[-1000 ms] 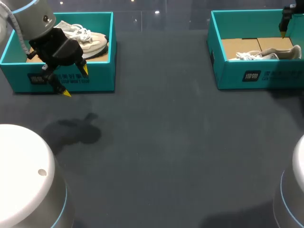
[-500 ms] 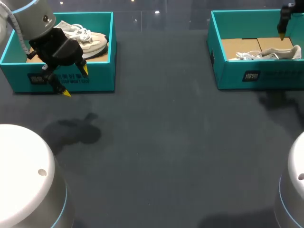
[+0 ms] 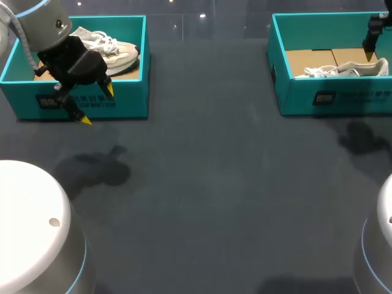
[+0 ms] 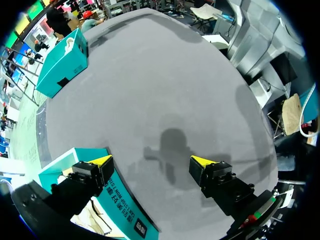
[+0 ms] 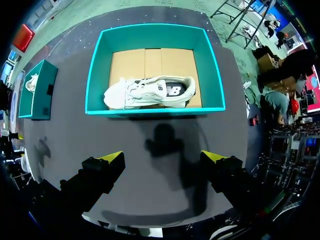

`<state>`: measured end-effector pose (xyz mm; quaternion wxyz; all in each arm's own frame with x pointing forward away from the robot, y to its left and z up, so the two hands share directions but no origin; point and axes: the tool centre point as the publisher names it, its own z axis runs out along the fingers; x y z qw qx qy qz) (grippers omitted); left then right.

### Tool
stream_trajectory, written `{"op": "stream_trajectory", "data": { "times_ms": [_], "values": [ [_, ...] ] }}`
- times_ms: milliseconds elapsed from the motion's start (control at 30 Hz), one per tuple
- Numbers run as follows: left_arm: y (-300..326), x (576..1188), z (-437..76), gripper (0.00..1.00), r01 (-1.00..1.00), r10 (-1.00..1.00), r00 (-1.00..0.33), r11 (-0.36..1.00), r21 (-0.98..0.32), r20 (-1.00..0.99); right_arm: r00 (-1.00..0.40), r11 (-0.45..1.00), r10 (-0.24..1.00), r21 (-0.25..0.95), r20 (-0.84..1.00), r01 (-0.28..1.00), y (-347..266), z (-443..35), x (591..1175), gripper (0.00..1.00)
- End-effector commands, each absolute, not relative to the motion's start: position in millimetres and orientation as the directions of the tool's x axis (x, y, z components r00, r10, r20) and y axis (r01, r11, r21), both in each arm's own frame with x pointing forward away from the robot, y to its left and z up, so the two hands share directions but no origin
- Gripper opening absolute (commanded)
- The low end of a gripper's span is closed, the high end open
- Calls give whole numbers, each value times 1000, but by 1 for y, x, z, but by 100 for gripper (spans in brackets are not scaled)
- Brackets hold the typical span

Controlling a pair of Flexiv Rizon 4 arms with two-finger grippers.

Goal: Take the shoe out of the shoebox, open the shoe tongue, remove and reinsert the insole, then place the shoe into the shoebox

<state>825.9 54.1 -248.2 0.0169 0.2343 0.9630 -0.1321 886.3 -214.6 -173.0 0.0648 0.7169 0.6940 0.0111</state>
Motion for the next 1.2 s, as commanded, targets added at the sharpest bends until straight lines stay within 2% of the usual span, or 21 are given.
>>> {"op": "stream_trajectory", "data": {
  "times_ms": [33, 167, 200, 467, 500, 567, 1033, 1200],
  "values": [
    [66, 842, -242, 100, 529, 519, -847, 807, -261, -112, 38, -29, 996, 111, -75, 993, -215, -173, 885, 100],
    [81, 867, -234, 100, 624, 608, -781, 750, -219, -146, 38, -29, 996, 111, -75, 993, -215, -173, 885, 100],
    [86, 875, -231, 100, 689, 673, -724, 695, -205, -152, 38, -29, 996, 111, -75, 993, -215, -173, 885, 100],
    [120, 935, -216, 100, 813, 803, -582, 573, -99, -130, 38, -29, 996, 111, -75, 993, -215, -173, 885, 100],
    [131, 943, -214, 100, 878, 866, -479, 475, -64, -144, 38, -29, 996, 111, -75, 993, -215, -173, 885, 100],
    [146, 953, -209, 100, 917, 902, -393, 399, -2, -180, 38, -29, 996, 111, -75, 993, -215, -173, 885, 100],
    [146, 953, -209, 100, 917, 902, -393, 399, -2, -180, 38, -29, 996, 111, -75, 993, -215, -173, 885, 100],
    [161, 982, -227, 100, 909, 899, -411, 417, 8, -149, 38, -29, 996, 111, -75, 993, -215, -173, 885, 100]
  ]
}}
